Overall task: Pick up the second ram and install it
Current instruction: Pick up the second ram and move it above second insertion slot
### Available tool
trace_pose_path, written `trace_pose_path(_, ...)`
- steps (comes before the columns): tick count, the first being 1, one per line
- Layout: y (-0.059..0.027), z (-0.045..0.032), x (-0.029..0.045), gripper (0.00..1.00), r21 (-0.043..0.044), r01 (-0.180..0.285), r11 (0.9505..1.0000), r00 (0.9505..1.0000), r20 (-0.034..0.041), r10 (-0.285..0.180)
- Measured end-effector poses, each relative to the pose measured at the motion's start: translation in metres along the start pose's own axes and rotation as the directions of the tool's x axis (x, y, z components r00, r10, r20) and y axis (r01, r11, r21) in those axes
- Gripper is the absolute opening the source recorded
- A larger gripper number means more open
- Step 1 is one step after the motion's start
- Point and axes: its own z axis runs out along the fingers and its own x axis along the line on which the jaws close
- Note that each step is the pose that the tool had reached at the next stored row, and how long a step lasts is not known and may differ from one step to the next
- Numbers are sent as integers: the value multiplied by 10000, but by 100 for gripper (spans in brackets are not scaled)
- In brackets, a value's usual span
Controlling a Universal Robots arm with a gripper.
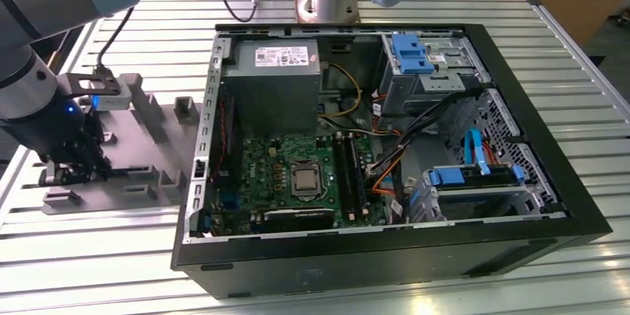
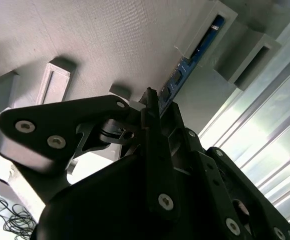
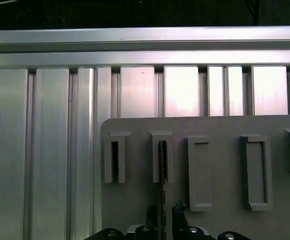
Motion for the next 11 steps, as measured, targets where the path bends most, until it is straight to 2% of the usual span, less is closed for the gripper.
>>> trace_pose_path(11,27,4,-1,26,16,1,10000,10000,-1,-1)
